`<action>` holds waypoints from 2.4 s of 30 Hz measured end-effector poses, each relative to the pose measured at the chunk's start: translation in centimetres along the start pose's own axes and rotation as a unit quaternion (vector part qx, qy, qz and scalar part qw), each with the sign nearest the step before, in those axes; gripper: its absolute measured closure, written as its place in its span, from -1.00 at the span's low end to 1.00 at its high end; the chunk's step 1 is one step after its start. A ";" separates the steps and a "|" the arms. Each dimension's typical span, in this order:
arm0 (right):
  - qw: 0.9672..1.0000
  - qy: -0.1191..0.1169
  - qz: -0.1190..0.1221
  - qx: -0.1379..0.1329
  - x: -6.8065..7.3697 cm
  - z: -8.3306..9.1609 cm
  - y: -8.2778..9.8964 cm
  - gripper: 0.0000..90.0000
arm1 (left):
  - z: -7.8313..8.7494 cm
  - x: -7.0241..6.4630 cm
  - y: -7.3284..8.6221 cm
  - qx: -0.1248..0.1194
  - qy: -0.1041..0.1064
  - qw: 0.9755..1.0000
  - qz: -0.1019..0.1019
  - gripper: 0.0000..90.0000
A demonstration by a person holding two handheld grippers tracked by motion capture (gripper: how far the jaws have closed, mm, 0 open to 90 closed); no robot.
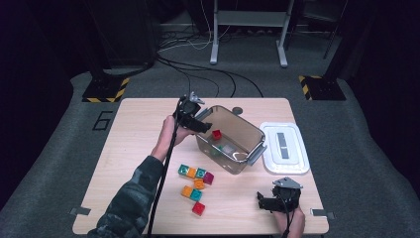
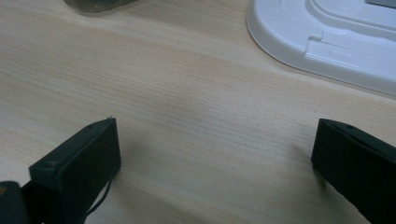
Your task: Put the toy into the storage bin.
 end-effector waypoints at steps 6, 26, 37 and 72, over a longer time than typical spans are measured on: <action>1.000 0.000 0.000 0.000 0.0 0.0 0.0 -0.99 | 1.7 -0.3 0.8 -0.014 -0.004 1.000 -0.003 -0.66; 1.000 0.000 0.000 0.000 0.0 0.0 0.0 -0.99 | 5.2 0.6 7.3 -0.025 -0.036 0.999 0.020 -0.76; 1.000 0.000 0.000 0.000 0.0 0.0 0.0 -0.99 | 4.4 0.8 12.0 -0.003 -0.024 0.999 0.041 -0.87; 1.000 0.000 0.000 0.000 0.0 0.0 0.0 -0.99 | -3.2 0.8 18.8 0.067 -0.040 0.993 0.091 -0.96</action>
Point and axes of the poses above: each handheld gripper's, and its own axes: z roughly backward along the jaws, y roughly out of its underside, x roughly to its left, the point moved 10 cm from there along -z, roughly forward along the jaws, and after that the axes turned 2 degrees about z, right-handed, at the moved point
